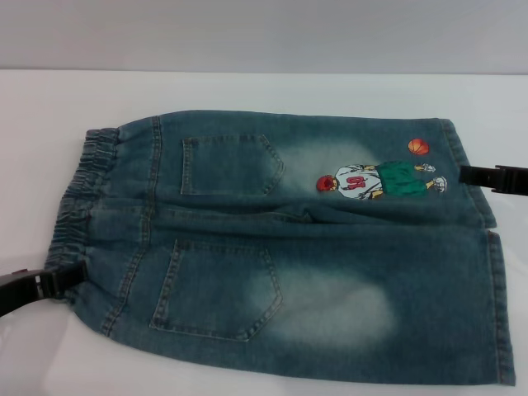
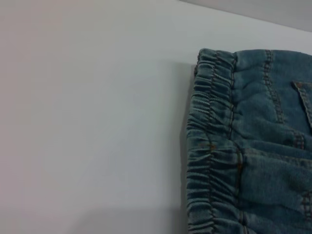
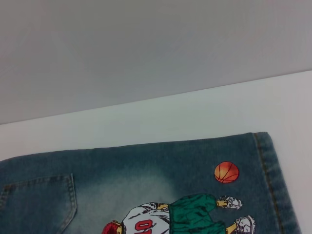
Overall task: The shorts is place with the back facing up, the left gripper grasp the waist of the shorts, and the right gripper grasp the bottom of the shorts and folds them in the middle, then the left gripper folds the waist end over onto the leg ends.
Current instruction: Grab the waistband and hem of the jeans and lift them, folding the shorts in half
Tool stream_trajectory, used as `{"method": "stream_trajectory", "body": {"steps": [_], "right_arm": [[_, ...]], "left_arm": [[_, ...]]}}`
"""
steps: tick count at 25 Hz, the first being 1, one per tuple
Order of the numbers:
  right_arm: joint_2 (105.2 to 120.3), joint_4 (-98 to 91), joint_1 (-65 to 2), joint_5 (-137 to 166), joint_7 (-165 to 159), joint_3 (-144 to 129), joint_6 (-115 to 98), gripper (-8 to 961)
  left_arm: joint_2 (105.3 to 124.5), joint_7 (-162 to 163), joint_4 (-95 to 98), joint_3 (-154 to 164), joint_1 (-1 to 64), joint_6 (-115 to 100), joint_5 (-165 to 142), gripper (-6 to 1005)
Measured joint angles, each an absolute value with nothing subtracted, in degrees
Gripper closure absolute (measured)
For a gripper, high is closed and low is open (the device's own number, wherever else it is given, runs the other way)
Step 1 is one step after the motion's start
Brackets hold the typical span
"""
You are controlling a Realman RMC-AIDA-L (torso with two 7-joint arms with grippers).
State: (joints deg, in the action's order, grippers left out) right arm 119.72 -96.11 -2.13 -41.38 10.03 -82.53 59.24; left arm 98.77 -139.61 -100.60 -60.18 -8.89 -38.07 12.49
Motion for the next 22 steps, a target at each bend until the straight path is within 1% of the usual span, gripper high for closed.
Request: {"method": "stream_trajectory", "body": {"steps": [22], "right_arm": [[119.70,-96.5,-2.3,-42.3,10.5,-82.7,59.8,439]], "left_arm": [[99.33,-139.7,-98.8,-59.6,-7.9,-38.1,12.4,146]]}}
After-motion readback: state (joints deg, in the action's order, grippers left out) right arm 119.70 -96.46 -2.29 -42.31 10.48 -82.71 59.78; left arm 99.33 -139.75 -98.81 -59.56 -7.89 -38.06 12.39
